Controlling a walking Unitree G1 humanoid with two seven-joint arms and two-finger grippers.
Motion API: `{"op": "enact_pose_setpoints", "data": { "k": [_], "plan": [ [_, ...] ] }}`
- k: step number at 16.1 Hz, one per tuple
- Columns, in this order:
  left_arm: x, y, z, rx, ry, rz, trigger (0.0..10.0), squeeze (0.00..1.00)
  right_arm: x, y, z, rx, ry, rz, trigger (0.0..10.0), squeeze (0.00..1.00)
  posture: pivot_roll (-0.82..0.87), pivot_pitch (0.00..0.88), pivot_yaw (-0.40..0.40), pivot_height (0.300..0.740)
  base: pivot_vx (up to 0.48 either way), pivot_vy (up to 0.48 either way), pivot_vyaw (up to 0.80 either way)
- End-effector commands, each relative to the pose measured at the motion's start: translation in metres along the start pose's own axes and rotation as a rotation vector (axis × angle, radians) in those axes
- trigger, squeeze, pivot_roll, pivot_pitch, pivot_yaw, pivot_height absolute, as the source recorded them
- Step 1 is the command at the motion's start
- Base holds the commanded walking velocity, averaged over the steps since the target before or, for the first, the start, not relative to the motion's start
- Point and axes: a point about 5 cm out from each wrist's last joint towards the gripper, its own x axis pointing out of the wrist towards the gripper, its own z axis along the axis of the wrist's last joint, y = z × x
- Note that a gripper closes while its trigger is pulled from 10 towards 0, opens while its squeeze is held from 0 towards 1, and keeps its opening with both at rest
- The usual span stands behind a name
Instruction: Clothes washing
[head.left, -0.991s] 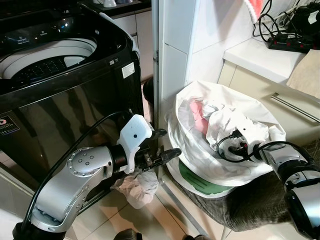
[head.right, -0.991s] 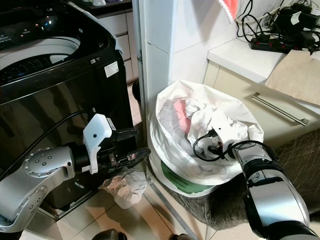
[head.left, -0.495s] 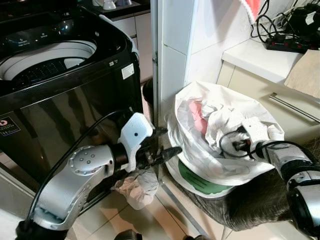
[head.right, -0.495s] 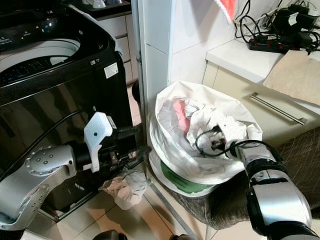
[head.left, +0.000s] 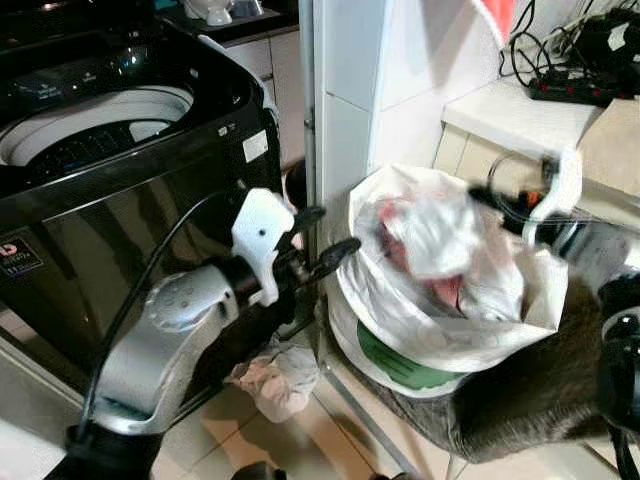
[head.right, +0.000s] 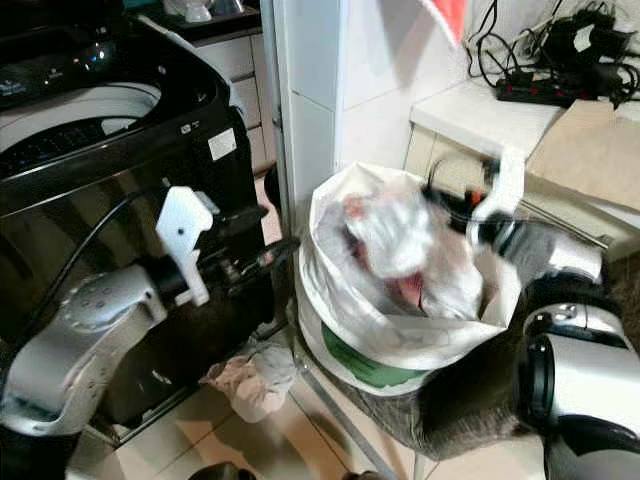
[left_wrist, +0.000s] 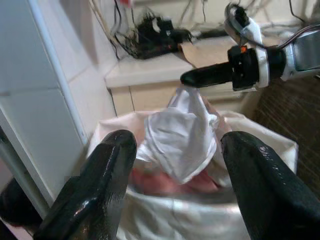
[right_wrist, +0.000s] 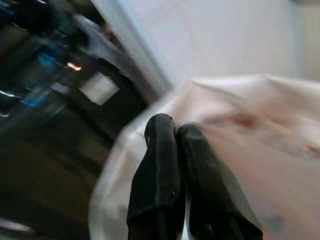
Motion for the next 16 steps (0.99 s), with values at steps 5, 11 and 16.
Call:
{"op": "enact_pose_setpoints", "data": {
  "k": [5, 11, 16],
  "plan": [
    [0.030, -0.002, 0.033, 0.002, -0.250, 0.007, 10.0, 1.00, -0.005, 0.091, 0.065, 0.027, -0.168, 0.398, 0.0, 0.00, -0.07, 0.000, 0.049, 0.740, 0.000, 0.000, 0.00],
    [0.061, 0.008, 0.053, 0.151, -0.335, 0.072, 10.0, 1.00, -0.012, 0.180, 0.061, 0.035, -0.168, 0.663, 0.0, 0.00, -0.08, 0.000, 0.050, 0.740, 0.000, 0.000, 0.00],
    [0.060, 0.035, 0.036, 0.193, -0.244, 0.275, 10.0, 0.00, -0.024, 0.202, 0.061, 0.089, -0.192, 0.754, 0.0, 0.00, -0.08, 0.000, 0.052, 0.740, 0.000, 0.000, 0.00]
  ]
}}
